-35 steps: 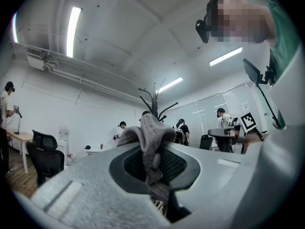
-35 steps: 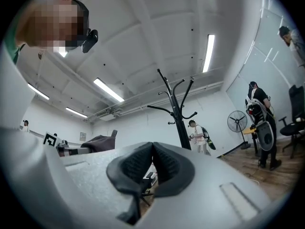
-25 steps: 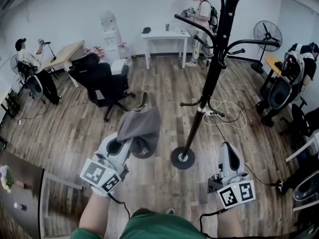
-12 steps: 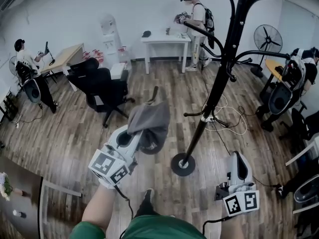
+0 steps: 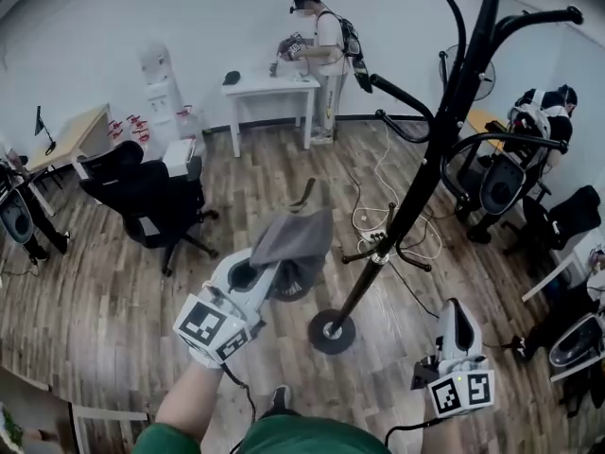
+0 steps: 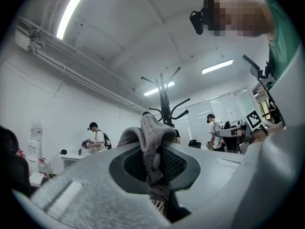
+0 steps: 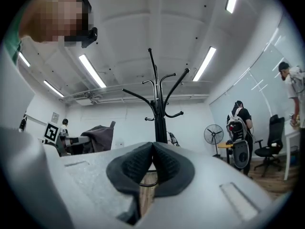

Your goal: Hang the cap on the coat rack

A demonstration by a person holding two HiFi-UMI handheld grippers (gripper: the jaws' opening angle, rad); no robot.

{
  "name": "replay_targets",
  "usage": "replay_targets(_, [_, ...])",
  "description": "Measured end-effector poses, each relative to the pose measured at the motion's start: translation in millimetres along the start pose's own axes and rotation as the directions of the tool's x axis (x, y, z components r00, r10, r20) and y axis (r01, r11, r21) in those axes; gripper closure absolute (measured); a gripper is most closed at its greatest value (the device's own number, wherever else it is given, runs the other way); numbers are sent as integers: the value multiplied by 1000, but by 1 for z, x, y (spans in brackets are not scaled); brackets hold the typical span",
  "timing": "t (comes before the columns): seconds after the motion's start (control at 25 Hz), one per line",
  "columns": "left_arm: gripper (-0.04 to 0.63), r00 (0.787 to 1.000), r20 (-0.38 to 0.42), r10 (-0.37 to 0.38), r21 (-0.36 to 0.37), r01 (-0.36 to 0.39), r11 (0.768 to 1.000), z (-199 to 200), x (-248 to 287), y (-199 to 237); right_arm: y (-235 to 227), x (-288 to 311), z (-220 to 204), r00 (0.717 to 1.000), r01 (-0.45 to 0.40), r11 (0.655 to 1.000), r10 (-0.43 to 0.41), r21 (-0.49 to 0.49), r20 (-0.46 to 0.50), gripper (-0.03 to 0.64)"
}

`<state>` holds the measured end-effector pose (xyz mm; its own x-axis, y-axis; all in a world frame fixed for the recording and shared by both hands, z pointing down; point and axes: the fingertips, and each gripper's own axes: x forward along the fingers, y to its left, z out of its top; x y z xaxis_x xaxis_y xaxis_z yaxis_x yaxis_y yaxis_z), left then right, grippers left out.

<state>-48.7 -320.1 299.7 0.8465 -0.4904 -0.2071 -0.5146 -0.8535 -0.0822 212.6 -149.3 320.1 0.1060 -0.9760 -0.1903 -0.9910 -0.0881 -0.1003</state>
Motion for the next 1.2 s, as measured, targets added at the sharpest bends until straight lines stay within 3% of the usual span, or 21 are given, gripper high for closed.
replay_targets(0.44, [558,988,23,-155,-35,155,987,-21,56,83,40,64,-25,992,123,991,-125,-52,-18,615])
replay_targets(0.84, [558,954,94,-285,35,283,958,-4,125,92,32,78,-25,982,189,979,-189,-76,1,615])
replay_targets(1.2, [558,907,179,-381,-11,389,921,21,173,92,10,69,-9,975,223,972,-221,-79,31,615])
